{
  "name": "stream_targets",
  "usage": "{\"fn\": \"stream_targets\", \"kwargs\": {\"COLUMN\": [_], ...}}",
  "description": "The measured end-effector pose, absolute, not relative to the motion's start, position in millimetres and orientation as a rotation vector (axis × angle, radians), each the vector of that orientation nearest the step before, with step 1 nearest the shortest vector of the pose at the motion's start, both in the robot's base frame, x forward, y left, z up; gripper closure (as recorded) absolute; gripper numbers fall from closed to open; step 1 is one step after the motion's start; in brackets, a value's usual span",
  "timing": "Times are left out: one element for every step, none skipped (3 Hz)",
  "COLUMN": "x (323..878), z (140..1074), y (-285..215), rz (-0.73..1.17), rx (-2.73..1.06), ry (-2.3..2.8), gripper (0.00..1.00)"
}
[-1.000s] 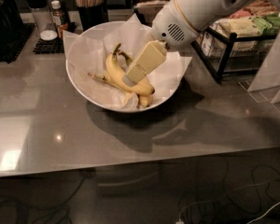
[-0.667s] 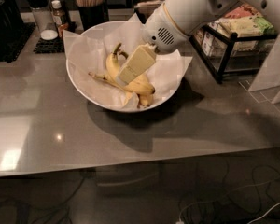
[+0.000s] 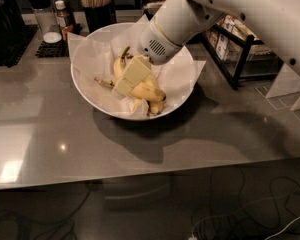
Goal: Pick banana from white bowl
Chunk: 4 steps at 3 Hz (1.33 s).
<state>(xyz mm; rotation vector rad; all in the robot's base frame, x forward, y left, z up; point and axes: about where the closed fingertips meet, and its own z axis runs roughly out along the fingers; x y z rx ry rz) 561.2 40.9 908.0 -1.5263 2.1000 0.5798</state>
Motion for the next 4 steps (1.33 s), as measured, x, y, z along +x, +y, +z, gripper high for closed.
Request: {"fn": "stream_targets", "kwargs": {"x": [564.1,565.6,568.7,573.6], "z": [894.8,881.9,870.7,864.9], "y": [51.7,59.3,59.2,52.8], "rz": [0.576,0.576,0.571,0.546], "rx": [-1.535,-1.546,-1.537,-1.516], "ry": [2.118,2.141,2.173,2.201], "gripper": [0.20,0.23,0.22,0.23]}}
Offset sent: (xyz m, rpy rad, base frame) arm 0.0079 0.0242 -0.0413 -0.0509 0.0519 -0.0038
